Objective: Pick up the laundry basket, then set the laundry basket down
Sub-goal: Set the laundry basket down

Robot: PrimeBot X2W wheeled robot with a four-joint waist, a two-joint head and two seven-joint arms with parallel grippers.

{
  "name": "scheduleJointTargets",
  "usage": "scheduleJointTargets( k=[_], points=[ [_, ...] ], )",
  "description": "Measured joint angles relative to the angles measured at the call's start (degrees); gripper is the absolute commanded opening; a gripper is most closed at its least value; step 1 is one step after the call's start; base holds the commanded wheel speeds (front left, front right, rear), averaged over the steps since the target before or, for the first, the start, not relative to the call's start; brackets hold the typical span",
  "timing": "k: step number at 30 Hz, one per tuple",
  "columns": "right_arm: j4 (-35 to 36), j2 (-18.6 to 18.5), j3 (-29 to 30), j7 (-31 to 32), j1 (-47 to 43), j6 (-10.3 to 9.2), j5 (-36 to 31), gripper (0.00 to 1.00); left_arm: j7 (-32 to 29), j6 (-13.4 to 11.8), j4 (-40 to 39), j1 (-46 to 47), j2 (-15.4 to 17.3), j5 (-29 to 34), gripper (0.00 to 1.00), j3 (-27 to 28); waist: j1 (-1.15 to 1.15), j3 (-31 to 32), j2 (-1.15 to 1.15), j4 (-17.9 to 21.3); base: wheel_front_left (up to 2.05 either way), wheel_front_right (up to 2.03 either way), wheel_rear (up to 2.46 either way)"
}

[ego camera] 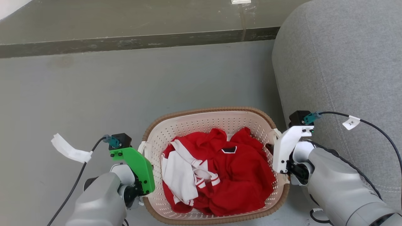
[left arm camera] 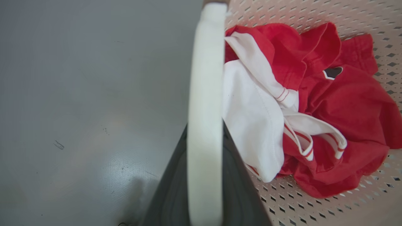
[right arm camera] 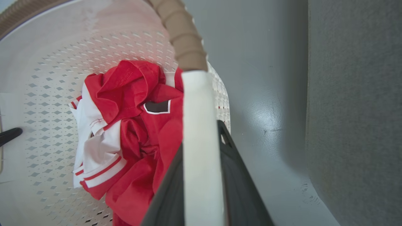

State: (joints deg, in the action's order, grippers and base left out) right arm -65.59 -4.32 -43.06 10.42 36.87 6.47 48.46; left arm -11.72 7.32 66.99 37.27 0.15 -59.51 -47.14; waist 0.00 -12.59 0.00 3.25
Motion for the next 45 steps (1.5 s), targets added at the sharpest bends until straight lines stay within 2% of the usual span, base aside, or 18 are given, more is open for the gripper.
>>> scheduleJointTargets(
  k=[8,20,45],
  points=[
    [0.76,-0.42,-0.27,-0.64,0.19,0.0,0.47,0.0,0.82,0.0,0.12,0.62,0.0,0.0,0.0,-0.18,0.0,-1.53,0.0,0.02,0.0,0.0,0.0],
    [2.64,-1.68,-0.36,-3.9,2.65,0.0,1.02,0.0,4.1,0.0,0.05,4.67,-0.01,0.62,0.0,-0.66,0.0,-7.09,0.0,-0.37,0.0,0.0,0.0],
    [6.1,-4.61,-1.24,-10.47,10.01,0.0,1.56,0.0,11.56,-2.12,-1.3,13.61,-0.03,1.82,0.0,-0.89,0.0,-24.45,0.0,-2.04,0.0,0.0,0.0]
  ],
)
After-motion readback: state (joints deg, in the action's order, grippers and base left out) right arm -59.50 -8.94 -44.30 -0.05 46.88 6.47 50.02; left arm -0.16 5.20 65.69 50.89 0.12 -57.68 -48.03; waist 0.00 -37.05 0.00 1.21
